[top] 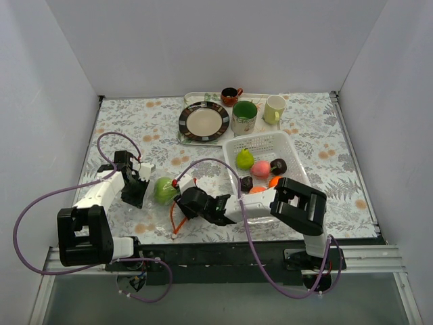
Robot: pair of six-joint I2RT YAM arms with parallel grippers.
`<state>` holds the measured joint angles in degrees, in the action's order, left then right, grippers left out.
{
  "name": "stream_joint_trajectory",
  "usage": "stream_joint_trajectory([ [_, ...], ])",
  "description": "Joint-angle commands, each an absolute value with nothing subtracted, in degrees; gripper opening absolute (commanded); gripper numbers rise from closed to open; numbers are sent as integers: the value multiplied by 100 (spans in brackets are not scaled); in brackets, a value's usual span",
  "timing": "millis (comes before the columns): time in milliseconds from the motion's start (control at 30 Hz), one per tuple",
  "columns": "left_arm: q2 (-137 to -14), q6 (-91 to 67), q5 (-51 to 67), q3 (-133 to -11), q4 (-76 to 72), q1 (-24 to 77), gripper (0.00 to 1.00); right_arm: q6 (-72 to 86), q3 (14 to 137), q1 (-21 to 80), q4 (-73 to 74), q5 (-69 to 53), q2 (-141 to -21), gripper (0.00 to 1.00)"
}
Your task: Open the zip-top bag and remove the fake food
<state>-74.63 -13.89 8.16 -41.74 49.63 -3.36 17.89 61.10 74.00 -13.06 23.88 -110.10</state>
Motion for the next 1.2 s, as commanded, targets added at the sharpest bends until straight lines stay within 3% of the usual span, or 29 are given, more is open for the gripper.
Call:
stream_joint_trajectory([
  [0,-7260,-1336,905,-4263,5036,-343,0,1793,6398,7471,-1143,2593,-11118,48],
  [33,-7260,-1327,905,-4263,5019,-343,0,1793,6381,7479,-1125,2628,-11101,37],
  [100,-7260,-1318,888,-4210,5001,-343,0,1767,6320,7523,-1037,2707,-10969,26],
  [133,-7268,-1310,879,-4210,4984,-343,0,1723,6189,7532,-1020,2733,-10882,13],
  [200,-7277,-1310,870,-4166,4957,-343,0,1679,6021,7576,-863,2742,-10496,1],
  [367,-7330,-1283,896,-4122,4887,-343,0,1705,5118,7594,-300,2549,-8888,1],
  [600,-7400,-1274,940,-4139,4834,-351,0,1925,4466,7392,1290,3400,-6682,1],
  [733,-7374,-1283,958,-4175,4860,-343,0,2329,4439,6587,2414,4112,-5768,1],
  [933,-7348,-1283,975,-4166,4887,-334,0,2740,4385,5205,3013,4473,-5589,2],
  [967,-7339,-1283,976,-4166,4904,-351,0,2803,4403,5116,3215,4526,-5668,11],
  [1000,-7330,-1283,976,-4166,4913,-343,0,2856,4421,5037,3269,4587,-5773,37],
  [1100,-7313,-1275,976,-4166,4922,-343,0,2909,4578,4940,3427,4448,-6265,68],
  [1167,-7339,-1266,984,-4166,4913,-343,0,2883,4867,4983,3428,4255,-6565,72],
])
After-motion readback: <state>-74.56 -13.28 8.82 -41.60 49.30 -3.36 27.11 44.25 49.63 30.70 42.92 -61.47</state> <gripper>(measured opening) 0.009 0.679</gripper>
